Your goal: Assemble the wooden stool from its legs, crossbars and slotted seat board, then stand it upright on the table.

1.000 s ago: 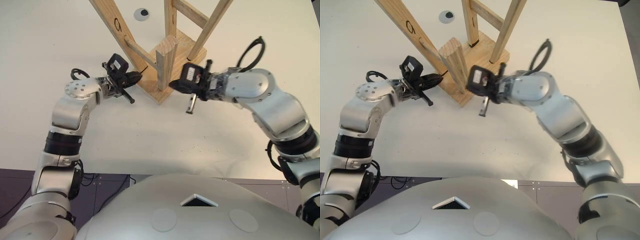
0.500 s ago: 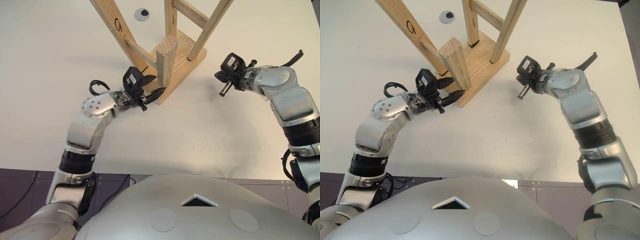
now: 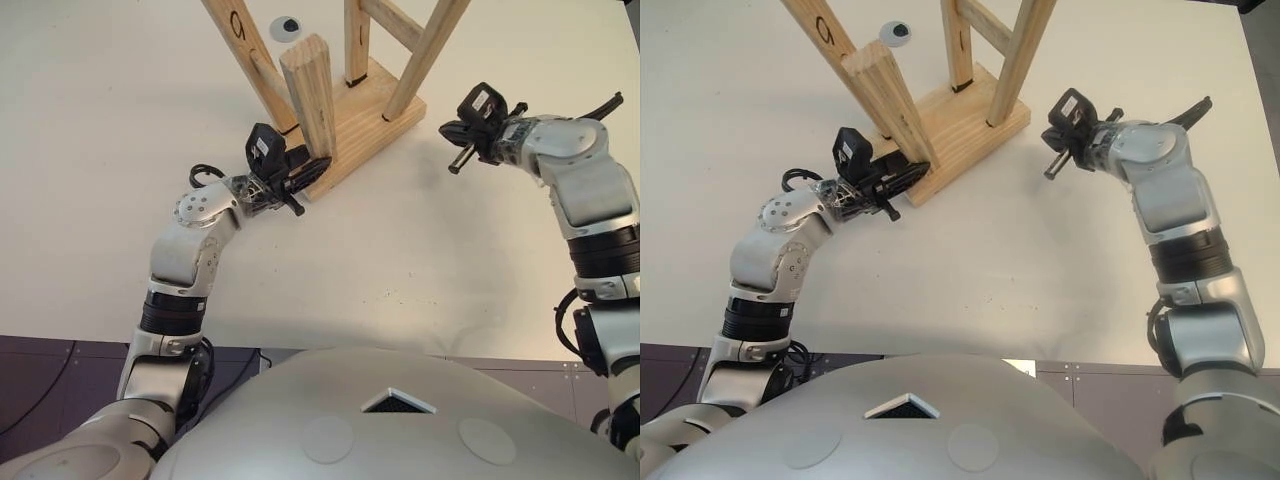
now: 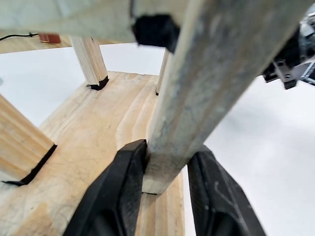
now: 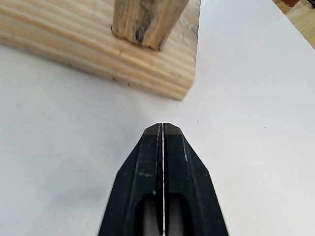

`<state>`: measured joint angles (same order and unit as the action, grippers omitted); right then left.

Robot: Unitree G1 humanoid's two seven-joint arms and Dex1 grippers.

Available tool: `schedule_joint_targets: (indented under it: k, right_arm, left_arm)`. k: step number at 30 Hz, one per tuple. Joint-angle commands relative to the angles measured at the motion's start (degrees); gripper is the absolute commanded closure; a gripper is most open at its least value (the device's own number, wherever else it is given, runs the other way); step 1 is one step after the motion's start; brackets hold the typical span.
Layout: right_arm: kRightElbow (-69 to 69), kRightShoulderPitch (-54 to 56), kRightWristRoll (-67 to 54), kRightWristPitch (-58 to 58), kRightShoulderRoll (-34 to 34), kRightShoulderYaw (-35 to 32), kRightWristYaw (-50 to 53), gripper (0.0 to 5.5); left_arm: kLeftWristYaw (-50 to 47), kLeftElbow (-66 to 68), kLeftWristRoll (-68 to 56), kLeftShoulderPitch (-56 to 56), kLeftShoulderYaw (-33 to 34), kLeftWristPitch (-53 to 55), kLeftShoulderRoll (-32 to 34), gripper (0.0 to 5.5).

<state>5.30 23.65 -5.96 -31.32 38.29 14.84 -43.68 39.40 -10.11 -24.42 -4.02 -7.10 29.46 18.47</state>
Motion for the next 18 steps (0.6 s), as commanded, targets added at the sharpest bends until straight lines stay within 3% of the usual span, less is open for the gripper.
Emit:
schedule_joint_targets:
  k: [1,7,12,18]
  right_arm:
    - [-0.12,1.52,-8.06,-1.36,1.31,-4.29,-10.97,5.5]
    - [5.04,3.17,-18.04,-6.48,10.04,-8.69,-32.57,4.46]
    - [8.36,6.47,-24.9,-16.36,11.82,-7.87,-44.81,3.55]
    - [7.97,5.02,-26.89,-23.99,8.88,-4.93,-45.79,2.55]
  left_arm:
    - [8.26,-3.88,-10.21,2.35,2.96,7.2,3.94,4.33]
    - [16.7,-4.94,-18.84,1.33,8.52,14.46,13.26,4.38]
    - [20.96,-4.05,-20.88,-0.03,9.23,16.66,17.16,4.46]
    - [24.4,-2.93,-20.81,-0.37,8.05,17.54,19.26,4.48]
